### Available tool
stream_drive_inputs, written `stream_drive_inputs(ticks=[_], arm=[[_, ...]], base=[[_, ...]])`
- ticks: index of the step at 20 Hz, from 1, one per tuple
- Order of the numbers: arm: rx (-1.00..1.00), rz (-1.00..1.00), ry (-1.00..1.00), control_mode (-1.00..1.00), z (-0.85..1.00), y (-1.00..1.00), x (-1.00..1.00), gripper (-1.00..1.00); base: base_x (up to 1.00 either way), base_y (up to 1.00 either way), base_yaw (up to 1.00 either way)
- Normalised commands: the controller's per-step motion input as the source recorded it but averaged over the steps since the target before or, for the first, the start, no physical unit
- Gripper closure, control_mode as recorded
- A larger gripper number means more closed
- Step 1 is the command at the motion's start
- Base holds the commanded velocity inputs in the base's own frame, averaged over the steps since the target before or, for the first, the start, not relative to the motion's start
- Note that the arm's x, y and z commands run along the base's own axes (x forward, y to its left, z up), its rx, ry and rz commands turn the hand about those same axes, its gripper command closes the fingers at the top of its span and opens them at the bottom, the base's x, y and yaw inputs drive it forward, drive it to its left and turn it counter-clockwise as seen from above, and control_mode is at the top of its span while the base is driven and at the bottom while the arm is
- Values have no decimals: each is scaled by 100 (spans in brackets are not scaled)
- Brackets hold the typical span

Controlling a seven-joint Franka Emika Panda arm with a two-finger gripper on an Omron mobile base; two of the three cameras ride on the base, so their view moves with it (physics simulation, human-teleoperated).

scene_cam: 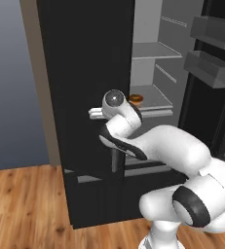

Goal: Take the donuts from the fridge and place them on the empty tray on the dining counter.

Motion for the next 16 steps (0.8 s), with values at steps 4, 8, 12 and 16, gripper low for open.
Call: stream_drive_inputs(ticks=[4,8,12,16], arm=[[-13,-9,-15,-100,-18,100,-100,100],[-9,-5,-1,-100,5,95,-99,100],[-3,0,12,-100,74,12,-100,100],[-2,0,23,-100,96,0,-100,100]], base=[[0,0,0],[0,0,0],[0,0,0],[0,0,0]])
